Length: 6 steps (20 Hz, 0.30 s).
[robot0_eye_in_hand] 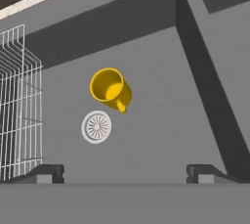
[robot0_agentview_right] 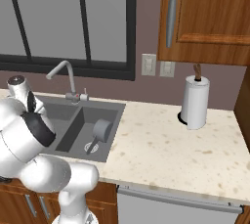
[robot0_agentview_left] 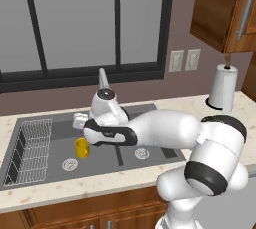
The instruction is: Move any existing items from the left basin to the right basin for drying. Then move the mug from the counter to the left basin of the sink for washing.
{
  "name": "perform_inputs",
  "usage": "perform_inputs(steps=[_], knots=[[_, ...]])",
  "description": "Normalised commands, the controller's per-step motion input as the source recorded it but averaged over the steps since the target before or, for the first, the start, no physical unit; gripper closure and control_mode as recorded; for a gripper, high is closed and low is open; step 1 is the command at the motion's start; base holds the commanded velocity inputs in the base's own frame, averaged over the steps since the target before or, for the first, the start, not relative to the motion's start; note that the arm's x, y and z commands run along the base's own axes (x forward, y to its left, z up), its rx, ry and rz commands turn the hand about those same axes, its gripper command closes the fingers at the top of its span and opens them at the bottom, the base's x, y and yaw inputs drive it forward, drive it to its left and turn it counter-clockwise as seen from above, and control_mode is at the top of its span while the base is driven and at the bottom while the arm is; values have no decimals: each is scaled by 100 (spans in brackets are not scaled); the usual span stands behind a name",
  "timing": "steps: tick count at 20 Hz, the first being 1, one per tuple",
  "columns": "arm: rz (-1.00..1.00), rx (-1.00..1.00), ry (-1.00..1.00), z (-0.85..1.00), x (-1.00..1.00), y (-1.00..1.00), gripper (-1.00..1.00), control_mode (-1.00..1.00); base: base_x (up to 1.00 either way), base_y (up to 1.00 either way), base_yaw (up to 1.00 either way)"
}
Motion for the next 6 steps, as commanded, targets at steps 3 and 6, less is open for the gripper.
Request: perform_inputs(steps=[3,6], knots=[[-3,0,7,37,-11,4,-100,-100,0,0,0],[-3,0,6,36,-14,6,-100,-100,0,0,0]])
